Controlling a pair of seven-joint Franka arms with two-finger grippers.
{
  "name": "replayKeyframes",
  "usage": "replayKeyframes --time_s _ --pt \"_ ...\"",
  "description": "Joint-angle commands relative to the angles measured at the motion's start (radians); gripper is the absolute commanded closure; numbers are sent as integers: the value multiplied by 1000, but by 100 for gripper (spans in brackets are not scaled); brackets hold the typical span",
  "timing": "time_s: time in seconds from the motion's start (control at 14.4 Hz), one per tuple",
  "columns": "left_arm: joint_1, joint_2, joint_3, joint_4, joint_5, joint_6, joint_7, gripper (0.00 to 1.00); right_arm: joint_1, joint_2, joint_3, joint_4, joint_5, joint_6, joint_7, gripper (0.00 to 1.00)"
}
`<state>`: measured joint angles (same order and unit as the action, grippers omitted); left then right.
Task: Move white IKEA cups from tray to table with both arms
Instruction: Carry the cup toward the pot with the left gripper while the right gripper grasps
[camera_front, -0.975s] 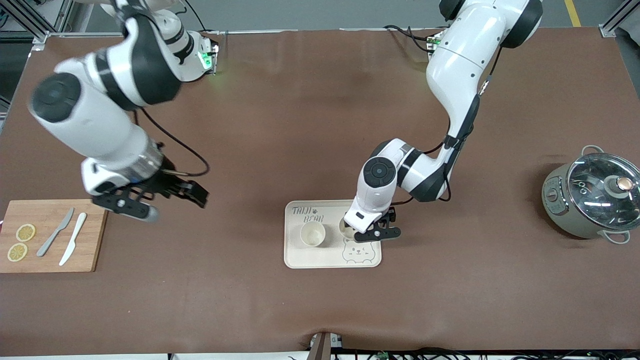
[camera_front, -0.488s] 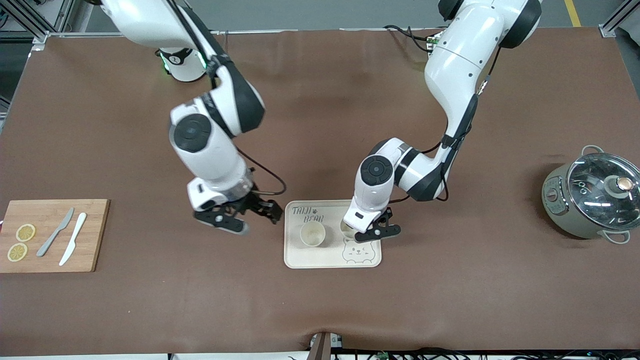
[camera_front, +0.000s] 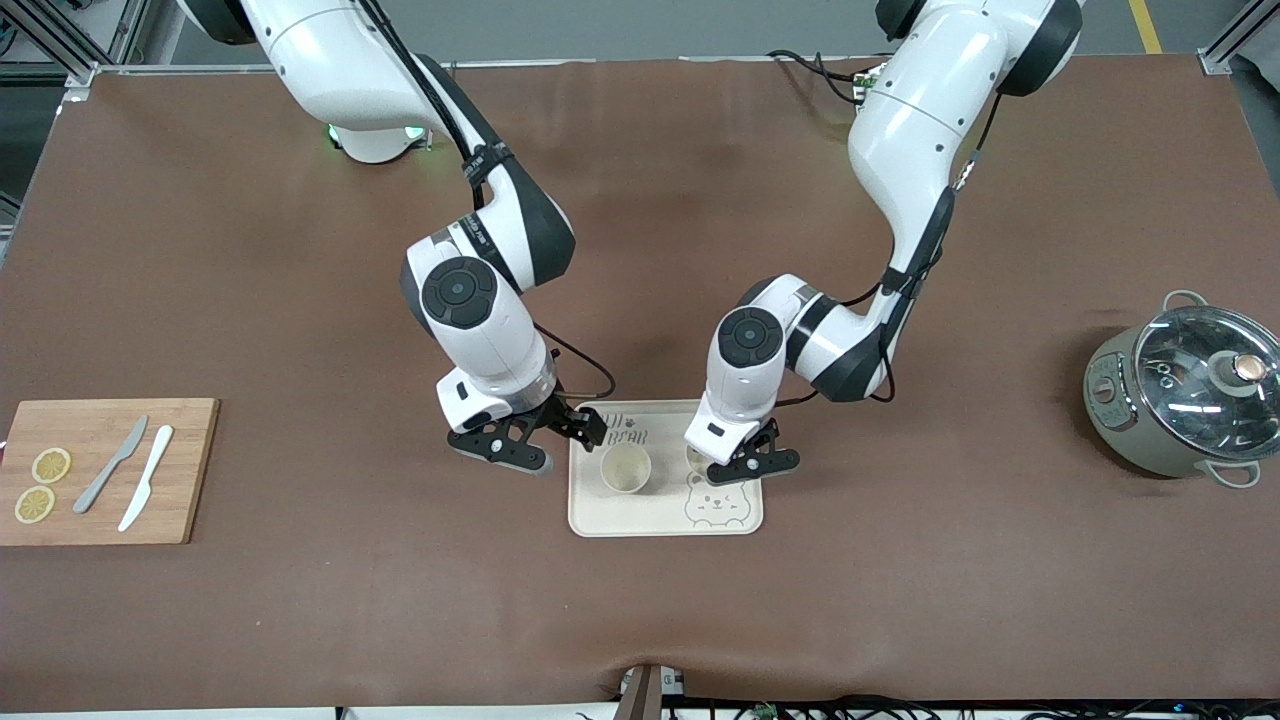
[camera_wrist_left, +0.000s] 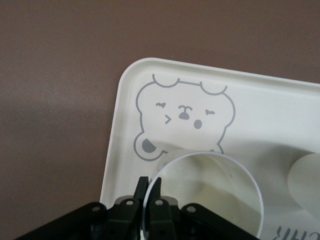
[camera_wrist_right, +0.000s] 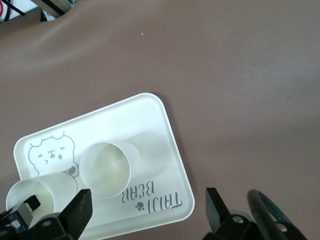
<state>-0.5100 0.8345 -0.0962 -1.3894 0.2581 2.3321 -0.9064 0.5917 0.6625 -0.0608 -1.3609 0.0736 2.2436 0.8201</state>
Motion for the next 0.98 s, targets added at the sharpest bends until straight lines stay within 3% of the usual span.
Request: replayKeyframes --time_s 0.0,0.28,0.56,0.7,0.91 --pt "2 -21 6 -5 32 -7 -26 100 2 45 -2 32 -3 46 2 0" --pt "62 -115 -19 -5 4 -164 30 100 8 91 -2 32 -5 126 4 0" --pt "233 -228 -112 -20 -115 -359 225 100 14 114 -2 32 -5 151 4 0" --pt "319 -293 -154 -98 -120 -379 279 100 16 126 -2 32 -6 155 4 0" --pt "492 -389 -233 -242 -122 -308 366 100 33 144 -2 32 -6 191 4 0"
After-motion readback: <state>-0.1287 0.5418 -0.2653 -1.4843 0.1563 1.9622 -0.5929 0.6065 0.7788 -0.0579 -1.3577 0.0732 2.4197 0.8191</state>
